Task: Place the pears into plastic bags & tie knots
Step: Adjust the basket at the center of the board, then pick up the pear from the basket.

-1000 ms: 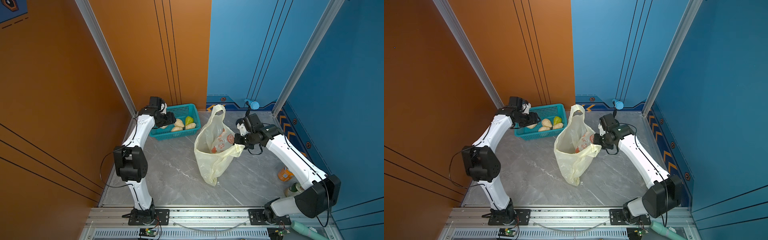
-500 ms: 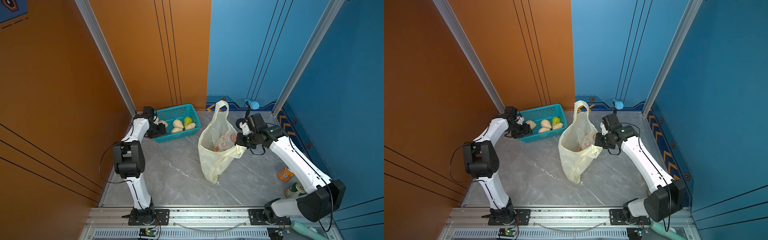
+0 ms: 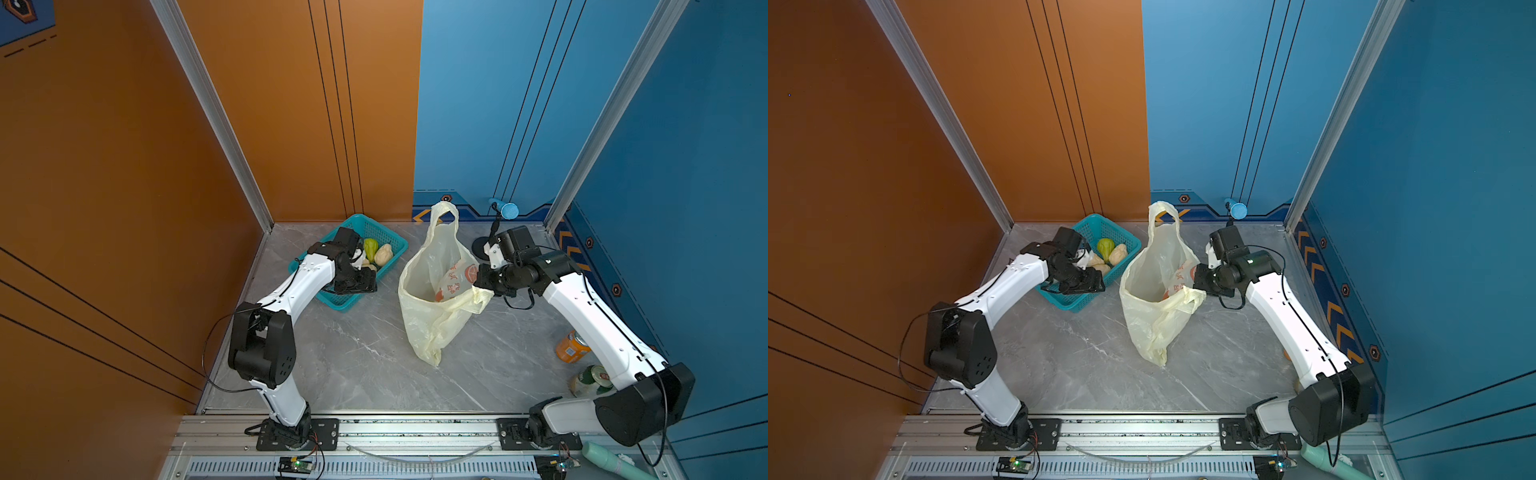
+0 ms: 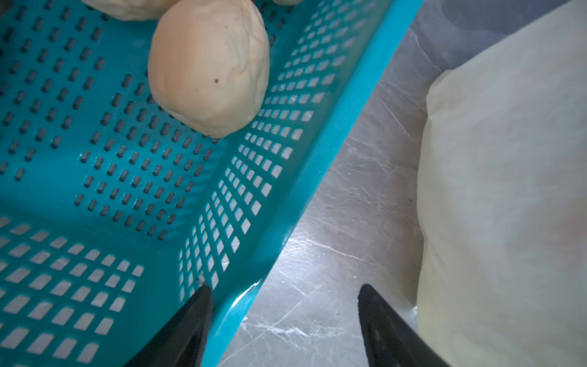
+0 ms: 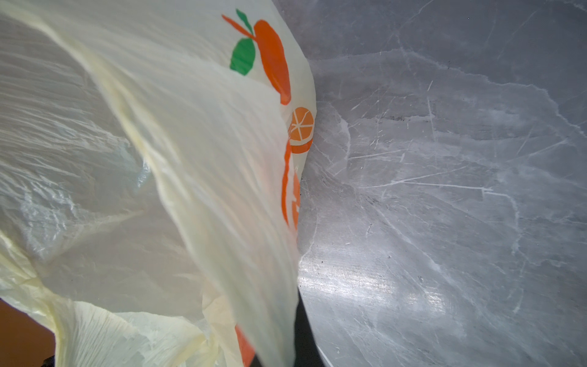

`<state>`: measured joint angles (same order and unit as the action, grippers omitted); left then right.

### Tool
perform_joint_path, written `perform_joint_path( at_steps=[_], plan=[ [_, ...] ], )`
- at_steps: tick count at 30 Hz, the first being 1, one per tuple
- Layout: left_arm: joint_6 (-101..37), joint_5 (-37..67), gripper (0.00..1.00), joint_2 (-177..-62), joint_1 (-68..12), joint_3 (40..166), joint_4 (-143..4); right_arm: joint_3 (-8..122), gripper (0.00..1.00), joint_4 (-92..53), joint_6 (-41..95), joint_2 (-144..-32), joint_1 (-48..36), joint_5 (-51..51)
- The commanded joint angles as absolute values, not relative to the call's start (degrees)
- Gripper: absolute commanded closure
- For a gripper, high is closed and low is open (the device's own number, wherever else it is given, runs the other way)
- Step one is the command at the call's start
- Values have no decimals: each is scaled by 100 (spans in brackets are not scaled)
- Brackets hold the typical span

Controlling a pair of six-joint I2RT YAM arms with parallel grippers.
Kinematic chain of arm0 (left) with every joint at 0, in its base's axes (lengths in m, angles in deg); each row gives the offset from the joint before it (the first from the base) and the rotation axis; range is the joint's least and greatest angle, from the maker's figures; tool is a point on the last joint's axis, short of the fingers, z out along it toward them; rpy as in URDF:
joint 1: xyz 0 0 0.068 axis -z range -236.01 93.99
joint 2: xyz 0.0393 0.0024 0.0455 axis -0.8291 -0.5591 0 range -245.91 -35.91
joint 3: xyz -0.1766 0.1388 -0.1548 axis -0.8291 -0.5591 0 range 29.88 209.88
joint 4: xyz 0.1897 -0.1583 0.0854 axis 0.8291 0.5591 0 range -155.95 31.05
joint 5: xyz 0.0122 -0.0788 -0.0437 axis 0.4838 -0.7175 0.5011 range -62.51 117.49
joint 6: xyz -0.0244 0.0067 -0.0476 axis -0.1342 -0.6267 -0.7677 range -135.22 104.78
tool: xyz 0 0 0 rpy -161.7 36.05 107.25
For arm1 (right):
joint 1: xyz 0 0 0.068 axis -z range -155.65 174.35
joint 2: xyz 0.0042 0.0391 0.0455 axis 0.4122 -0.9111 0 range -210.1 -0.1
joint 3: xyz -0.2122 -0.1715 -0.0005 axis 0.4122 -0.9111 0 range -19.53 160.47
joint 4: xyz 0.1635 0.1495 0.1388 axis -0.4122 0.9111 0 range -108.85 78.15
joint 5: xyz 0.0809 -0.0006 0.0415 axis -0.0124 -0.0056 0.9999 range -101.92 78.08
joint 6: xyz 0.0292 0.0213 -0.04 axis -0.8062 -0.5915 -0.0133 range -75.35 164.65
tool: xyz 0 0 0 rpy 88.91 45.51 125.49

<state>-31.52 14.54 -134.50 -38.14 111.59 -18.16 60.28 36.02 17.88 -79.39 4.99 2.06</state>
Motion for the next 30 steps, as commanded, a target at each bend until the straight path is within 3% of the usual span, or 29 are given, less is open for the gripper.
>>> perform_joint_path(
  at_steps=[1,8,16,25,30],
  plan=[
    [-3385,1556,26,-13386,-3827,11323,-1959,5979,100,3629,1907,-7750,536,246],
    [-3552,2197,25,-13832,-4323,12250,-2138,5946,100,3624,1890,-7743,534,234],
    [-4461,2171,0,-15311,-4720,13475,-2434,6011,100,3557,1820,-7771,527,241],
    [-5123,1690,0,-16679,-4827,14394,-2432,6038,100,3441,1716,-7811,440,224],
    [-5256,1780,9,-16659,-4792,14175,-2430,6012,100,3386,1672,-7792,422,204]
  ],
)
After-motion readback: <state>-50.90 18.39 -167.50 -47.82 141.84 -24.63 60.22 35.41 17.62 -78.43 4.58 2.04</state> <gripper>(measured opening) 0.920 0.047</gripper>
